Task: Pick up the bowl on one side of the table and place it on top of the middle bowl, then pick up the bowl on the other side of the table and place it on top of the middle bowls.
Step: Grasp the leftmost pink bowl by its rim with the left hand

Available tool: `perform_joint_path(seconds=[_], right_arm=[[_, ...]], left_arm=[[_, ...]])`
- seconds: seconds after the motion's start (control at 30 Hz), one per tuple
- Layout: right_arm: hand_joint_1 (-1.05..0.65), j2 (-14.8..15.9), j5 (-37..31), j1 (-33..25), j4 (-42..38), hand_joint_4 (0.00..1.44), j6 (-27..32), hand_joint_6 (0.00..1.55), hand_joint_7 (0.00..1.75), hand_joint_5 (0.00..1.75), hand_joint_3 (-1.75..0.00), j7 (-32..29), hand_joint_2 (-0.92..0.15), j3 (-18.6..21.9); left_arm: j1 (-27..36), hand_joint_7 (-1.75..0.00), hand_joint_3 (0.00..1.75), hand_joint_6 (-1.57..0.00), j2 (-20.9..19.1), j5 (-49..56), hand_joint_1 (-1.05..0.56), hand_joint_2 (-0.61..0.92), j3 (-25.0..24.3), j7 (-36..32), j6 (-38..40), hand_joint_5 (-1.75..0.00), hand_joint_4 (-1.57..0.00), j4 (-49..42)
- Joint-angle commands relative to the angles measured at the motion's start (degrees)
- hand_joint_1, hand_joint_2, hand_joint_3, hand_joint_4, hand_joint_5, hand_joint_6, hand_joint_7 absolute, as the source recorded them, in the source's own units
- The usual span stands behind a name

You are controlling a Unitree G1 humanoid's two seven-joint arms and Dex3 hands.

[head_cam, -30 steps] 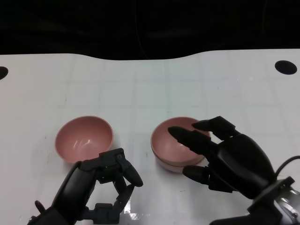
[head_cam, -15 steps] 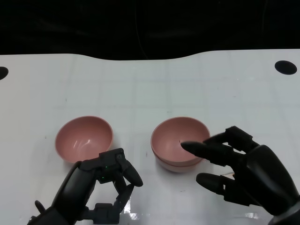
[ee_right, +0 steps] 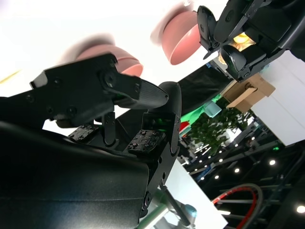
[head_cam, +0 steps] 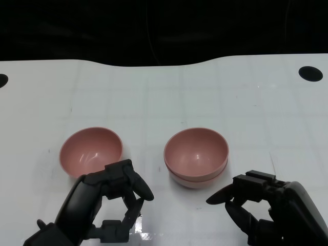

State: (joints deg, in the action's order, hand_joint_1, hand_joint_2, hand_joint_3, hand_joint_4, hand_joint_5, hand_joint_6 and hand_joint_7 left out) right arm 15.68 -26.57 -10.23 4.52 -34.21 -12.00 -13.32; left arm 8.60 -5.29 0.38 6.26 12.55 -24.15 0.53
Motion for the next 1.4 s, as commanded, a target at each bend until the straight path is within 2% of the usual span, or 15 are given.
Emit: perform_joint_path(seconds=[0.03, 0.13, 0.2, 0.33, 0.5, 0.67, 0.73, 0.8, 0.87, 0.9, 1.03, 1.1, 1.27, 1.4], right_arm=[[-0.06, -0.42, 3.05, -0.62, -1.26, 0.82, -0.5, 0.87, 1.07, 1.52, -1.33, 1.09, -0.3, 1.42], [-0.01, -0.84, 5.66, -1.02, -1.78, 0.84, 0.02, 0.9, 1.12, 1.68, -1.42, 2.52, -0.27, 2.03], [0.0, -1.28, 6.97, -0.75, -2.08, 0.84, 0.38, 0.9, 1.17, 1.72, -1.47, 3.51, -0.25, 2.44], [-0.01, -1.73, 7.61, -0.44, -2.46, 0.85, 0.3, 0.87, 1.26, 1.73, -1.53, 4.64, -0.21, 3.31], [-0.01, -2.11, 7.31, -0.74, -2.51, 0.87, -0.06, 0.86, 1.29, 1.73, -1.54, 5.2, -0.2, 3.78], [-0.02, -2.78, 6.66, -1.1, -1.73, 0.88, 0.54, 0.86, 1.29, 1.73, -1.53, 5.36, -0.2, 4.07], [-0.02, -3.02, 6.67, -0.98, -1.81, 0.88, 0.47, 0.86, 1.29, 1.73, -1.53, 5.54, -0.2, 4.2], [-0.02, -3.23, 6.7, -0.93, -1.64, 0.88, 0.8, 0.86, 1.29, 1.73, -1.53, 5.94, -0.2, 4.28], [-0.03, -3.45, 6.72, -0.92, -1.37, 0.87, 1.28, 0.86, 1.29, 1.74, -1.53, 6.4, -0.19, 4.34], [-0.03, -3.56, 6.7, -0.92, -1.3, 0.87, 1.4, 0.86, 1.29, 1.74, -1.53, 6.56, -0.19, 4.39], [-0.02, -3.87, 6.12, -0.92, -1.36, 0.87, 1.35, 0.86, 1.29, 1.75, -1.54, 6.59, -0.17, 4.49], [-0.02, -3.9, 5.87, -0.9, -1.3, 0.87, 1.45, 0.87, 1.29, 1.74, -1.55, 6.6, -0.17, 4.53], [-0.03, -3.83, 5.9, -0.7, -1.47, 0.87, 1.43, 0.86, 1.29, 1.75, -1.54, 6.96, -0.18, 4.64], [-0.03, -3.73, 5.84, -0.65, -1.35, 0.87, 1.55, 0.86, 1.29, 1.75, -1.53, 7.33, -0.19, 4.7]], left_arm=[[-0.08, -1.25, 1.25, -0.76, -0.88, -0.4, -0.18, 0.39, -0.91, -0.03, 0.12, -1.6, -0.75, 0.62], [0.2, -1.24, 1.23, -0.76, -0.8, -1.07, -0.18, 0.41, -1.33, 0.02, 0.46, -1.62, -0.74, 0.76], [0.14, -1.24, 1.22, -0.76, -0.6, -1.85, -0.17, 0.43, -1.65, 0.08, 0.6, -1.63, -0.74, 0.65], [0.15, -1.17, 1.18, -0.76, -0.23, -2.0, -0.17, 0.46, -1.92, -0.4, 1.11, -1.52, -0.75, 1.5], [0.88, -1.05, 1.16, -0.72, -0.74, -0.35, -0.18, 0.45, -2.08, -0.61, 3.34, -1.39, -0.72, 4.18], [1.44, -0.58, 0.56, -0.65, -2.55, 5.92, -0.28, 0.7, -2.74, -2.37, 7.2, -1.16, -0.61, 9.39], [1.44, -0.42, 0.39, -0.66, -2.96, 8.27, -0.31, 0.78, -2.9, -3.19, 8.59, -1.05, -0.59, 10.83], [1.53, -0.36, 0.32, -0.67, -3.3, 10.96, -0.31, 0.81, -3.05, -3.89, 11.44, -1.02, -0.59, 13.14], [1.72, -0.2, 0.13, -0.62, -3.85, 15.48, -0.37, 0.88, -3.16, -4.84, 15.49, -0.91, -0.47, 16.61], [1.79, -0.16, 0.09, -0.61, -4.03, 17.06, -0.39, 0.9, -3.1, -5.15, 16.81, -0.89, -0.44, 17.76], [2.27, -0.07, 0.03, -0.53, -5.88, 31.12, -0.39, 0.9, -2.25, -8.61, 20.4, -0.8, -0.29, 22.29], [2.3, -0.05, 0.02, -0.5, -6.26, 34.77, -0.4, 0.9, -1.93, -8.88, 22.06, -0.76, -0.23, 23.54], [1.65, 0.0, 0.01, -0.39, -9.1, 42.99, -0.43, 0.91, -1.57, -4.26, 28.33, -0.67, -0.12, 27.54], [0.64, 0.0, 0.0, -0.36, -10.91, 47.5, -0.45, 0.9, -0.98, -2.06, 30.95, -0.66, -0.13, 28.33]])
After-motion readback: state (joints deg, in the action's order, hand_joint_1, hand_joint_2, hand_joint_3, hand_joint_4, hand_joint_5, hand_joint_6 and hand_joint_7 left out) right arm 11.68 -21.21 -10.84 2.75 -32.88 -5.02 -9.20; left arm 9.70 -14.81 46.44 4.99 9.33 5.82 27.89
